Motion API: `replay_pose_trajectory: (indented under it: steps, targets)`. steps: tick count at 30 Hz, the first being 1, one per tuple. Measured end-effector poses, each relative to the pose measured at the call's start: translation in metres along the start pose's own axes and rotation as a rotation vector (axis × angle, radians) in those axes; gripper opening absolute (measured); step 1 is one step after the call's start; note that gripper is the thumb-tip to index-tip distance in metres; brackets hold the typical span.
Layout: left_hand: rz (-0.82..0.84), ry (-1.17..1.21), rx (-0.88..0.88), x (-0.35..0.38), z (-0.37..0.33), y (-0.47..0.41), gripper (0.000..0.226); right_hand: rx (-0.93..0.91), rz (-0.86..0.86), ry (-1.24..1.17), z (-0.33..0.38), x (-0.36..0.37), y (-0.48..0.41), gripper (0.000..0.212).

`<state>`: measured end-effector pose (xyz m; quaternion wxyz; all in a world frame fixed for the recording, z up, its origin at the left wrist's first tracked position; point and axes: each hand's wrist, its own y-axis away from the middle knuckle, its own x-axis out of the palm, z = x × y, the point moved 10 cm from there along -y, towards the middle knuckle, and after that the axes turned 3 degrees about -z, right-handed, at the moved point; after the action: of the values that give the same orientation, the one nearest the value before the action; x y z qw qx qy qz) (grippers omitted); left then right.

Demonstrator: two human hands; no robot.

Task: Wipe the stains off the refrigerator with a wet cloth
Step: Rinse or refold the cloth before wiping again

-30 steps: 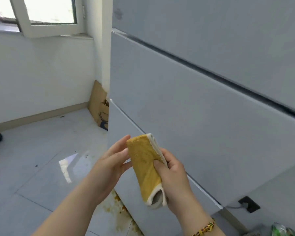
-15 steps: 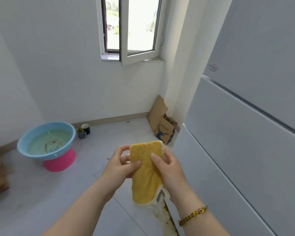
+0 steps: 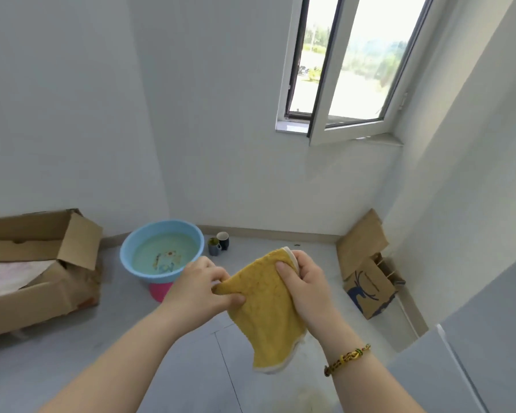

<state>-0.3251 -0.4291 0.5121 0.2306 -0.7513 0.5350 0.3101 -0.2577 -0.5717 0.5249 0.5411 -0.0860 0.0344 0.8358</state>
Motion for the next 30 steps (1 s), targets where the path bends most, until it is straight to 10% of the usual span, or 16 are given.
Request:
replay_pose_trajectory:
  steps: [9,14,25,30]
  targets:
    - [0.055,0.785,-0.305,-0.050,0.123,-0.094,0.042,0.190,0.136,-0.237,-0.010,0.111,-0.145,0.013]
    - [-0.245,1.344,-0.451,-0.089,0.239,-0.195,0.017,0.329,0.064,-0.335,-0.057,0.218,-0.257,0.016]
    - [-0.351,1.153,-0.867,-0.076,0.485,-0.351,0.018,0.643,0.167,-0.135,-0.222,0.405,-0.406,0.026]
    - [-0.494,0.615,-0.875,-0.052,0.588,-0.398,0.032,0.647,0.257,0.078,-0.335,0.463,-0.468,0.017]
